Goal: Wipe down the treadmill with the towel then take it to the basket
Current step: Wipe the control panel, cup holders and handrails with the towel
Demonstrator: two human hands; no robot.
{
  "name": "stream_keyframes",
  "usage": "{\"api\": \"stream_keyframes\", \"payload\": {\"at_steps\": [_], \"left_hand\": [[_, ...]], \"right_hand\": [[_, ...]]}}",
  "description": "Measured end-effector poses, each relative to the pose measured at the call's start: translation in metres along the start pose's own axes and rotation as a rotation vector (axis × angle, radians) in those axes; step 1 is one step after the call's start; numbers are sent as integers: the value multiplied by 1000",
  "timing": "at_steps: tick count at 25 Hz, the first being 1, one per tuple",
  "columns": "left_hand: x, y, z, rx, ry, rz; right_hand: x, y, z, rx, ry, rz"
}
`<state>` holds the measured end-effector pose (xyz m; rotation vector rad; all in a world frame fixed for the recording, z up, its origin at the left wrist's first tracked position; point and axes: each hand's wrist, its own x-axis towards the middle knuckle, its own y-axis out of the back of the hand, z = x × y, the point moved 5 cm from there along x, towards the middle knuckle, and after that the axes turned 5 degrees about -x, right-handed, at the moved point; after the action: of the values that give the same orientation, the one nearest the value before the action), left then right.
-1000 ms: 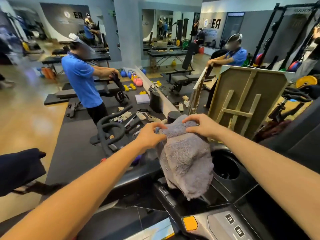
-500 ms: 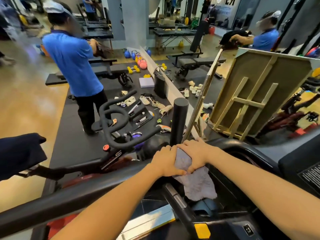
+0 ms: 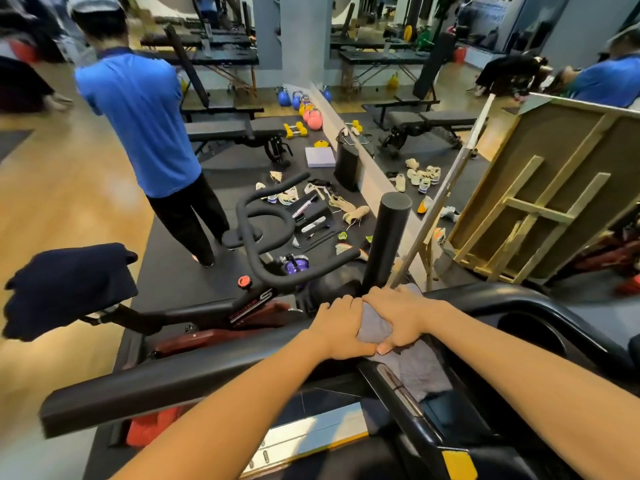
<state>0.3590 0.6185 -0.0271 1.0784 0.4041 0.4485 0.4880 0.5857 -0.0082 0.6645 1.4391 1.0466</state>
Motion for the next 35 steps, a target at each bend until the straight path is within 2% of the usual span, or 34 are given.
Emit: {"api": "stream_keyframes", "payload": {"at_steps": [10,14,20,26,35], "left_hand": [[-49,6,-41,46,74,55],[-92,18,-79,35,143,67],[-156,37,-138,-1,185,55],[-205,49,-186,3,197,41],[-303,71,-270,-50,310,44]], "right_hand": [[21,22,-61,-20,78,-40],[44,35,-114,-53,135,-41],[75,51,-196,-60,174,62],[106,61,-259,-39,157,80],[160,83,-385,-59,156,101]]}}
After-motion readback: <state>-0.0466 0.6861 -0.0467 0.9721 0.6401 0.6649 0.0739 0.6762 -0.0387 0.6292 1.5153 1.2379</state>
